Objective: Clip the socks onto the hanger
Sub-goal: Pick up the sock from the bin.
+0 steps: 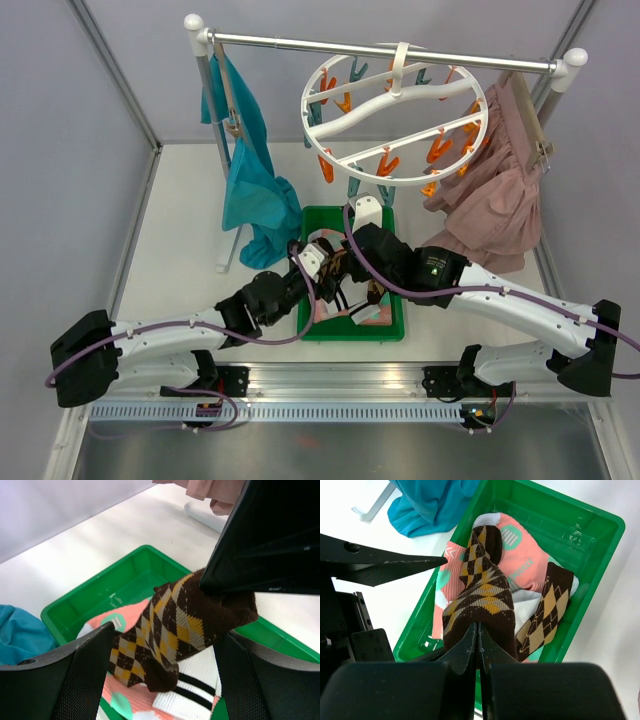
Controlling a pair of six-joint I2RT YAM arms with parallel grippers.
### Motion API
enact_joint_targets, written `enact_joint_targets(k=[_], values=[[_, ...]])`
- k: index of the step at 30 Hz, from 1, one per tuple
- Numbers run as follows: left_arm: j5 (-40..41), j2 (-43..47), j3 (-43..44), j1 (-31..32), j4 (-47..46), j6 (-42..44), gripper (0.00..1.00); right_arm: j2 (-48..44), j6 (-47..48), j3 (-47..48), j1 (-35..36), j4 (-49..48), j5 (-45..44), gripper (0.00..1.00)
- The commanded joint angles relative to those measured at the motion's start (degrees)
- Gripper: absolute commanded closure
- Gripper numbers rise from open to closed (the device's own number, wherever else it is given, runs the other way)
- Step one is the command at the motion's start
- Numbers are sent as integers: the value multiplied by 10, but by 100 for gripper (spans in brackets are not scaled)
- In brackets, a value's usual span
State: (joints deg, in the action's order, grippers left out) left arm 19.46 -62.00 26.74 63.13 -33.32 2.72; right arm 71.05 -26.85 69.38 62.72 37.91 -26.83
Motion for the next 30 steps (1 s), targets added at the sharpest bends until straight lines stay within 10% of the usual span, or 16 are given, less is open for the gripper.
enact_joint_targets(k=[1, 10, 18, 20, 25, 30], values=[[13, -13, 27, 9, -46, 35, 17, -3, -7, 22, -2, 6, 2, 98], [11, -35, 36, 34, -60, 49, 32, 4, -7, 33, -2, 3, 10, 98], [25, -41, 37, 39, -70, 49, 74, 9, -8, 35, -3, 0, 15, 98], [26, -39, 38, 39, -68, 46, 97, 8, -8, 35, -2, 0, 10, 87], [28, -25, 32, 39, -55, 32, 98, -18, -5, 35, -3, -6, -15, 49], [43, -4, 32, 39, -24, 0, 98, -59, 7, 30, -3, -22, -31, 37]])
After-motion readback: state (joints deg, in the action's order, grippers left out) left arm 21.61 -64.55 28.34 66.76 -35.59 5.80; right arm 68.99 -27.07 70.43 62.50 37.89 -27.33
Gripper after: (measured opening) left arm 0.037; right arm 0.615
